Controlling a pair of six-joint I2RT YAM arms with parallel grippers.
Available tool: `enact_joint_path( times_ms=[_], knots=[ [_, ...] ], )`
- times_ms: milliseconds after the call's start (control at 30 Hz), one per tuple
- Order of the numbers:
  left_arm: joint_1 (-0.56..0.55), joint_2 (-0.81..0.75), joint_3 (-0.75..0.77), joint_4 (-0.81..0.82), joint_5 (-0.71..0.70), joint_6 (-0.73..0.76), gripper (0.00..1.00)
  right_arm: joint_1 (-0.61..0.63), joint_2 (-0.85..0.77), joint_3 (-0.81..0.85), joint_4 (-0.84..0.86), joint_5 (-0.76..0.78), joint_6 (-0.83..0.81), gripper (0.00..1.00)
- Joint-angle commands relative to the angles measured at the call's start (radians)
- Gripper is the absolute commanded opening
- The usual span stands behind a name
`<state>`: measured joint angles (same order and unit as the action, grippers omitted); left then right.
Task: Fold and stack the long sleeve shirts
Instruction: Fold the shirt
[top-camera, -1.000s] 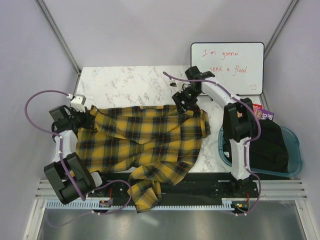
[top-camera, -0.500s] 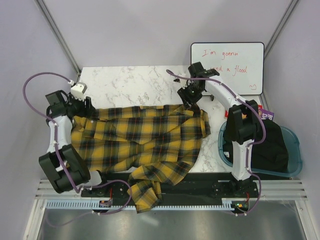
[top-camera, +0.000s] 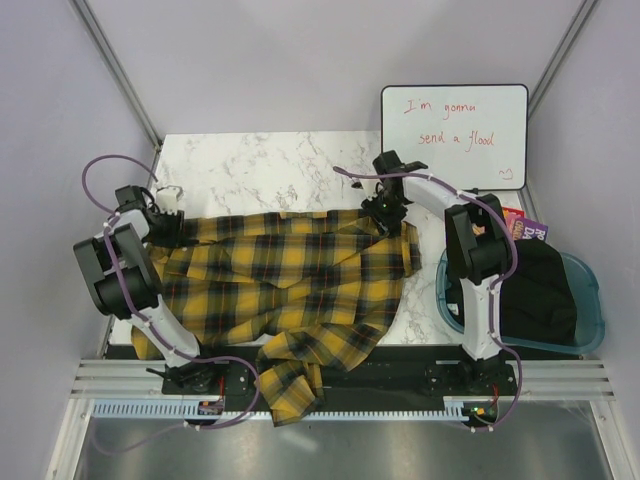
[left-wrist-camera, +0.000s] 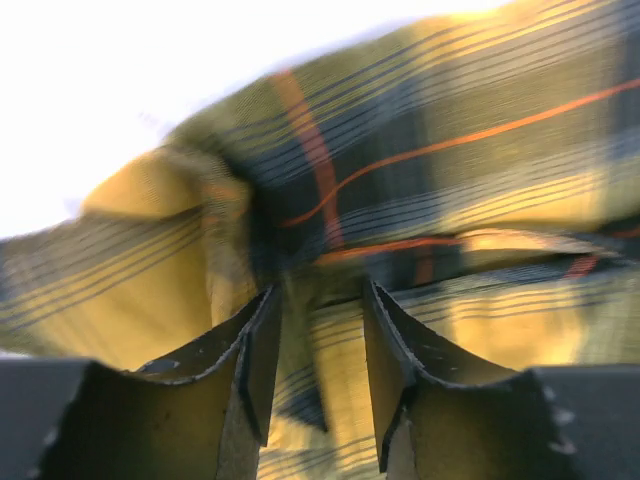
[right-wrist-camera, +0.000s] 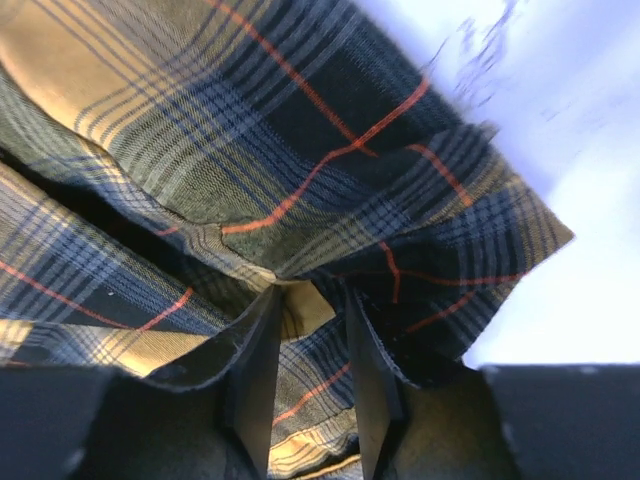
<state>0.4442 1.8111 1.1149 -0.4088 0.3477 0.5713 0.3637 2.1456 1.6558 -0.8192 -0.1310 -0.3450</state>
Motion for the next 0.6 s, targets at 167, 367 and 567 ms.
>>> enact_joint_path(
  times_ms=[167,367,567],
  knots=[
    [0.062,0.036,0.049,0.009,-0.081,0.013,0.47,-0.028,0.006,0.005,0.019,0.061,-0.041,0.48],
    [0.015,-0.097,0.097,-0.142,0.158,0.113,0.60,-0.038,-0.157,0.076,-0.120,-0.191,-0.068,0.50],
    [-0.203,-0.320,0.071,-0.159,0.535,0.119,0.64,-0.138,-0.142,0.153,-0.124,-0.280,0.110,0.52]
  ],
)
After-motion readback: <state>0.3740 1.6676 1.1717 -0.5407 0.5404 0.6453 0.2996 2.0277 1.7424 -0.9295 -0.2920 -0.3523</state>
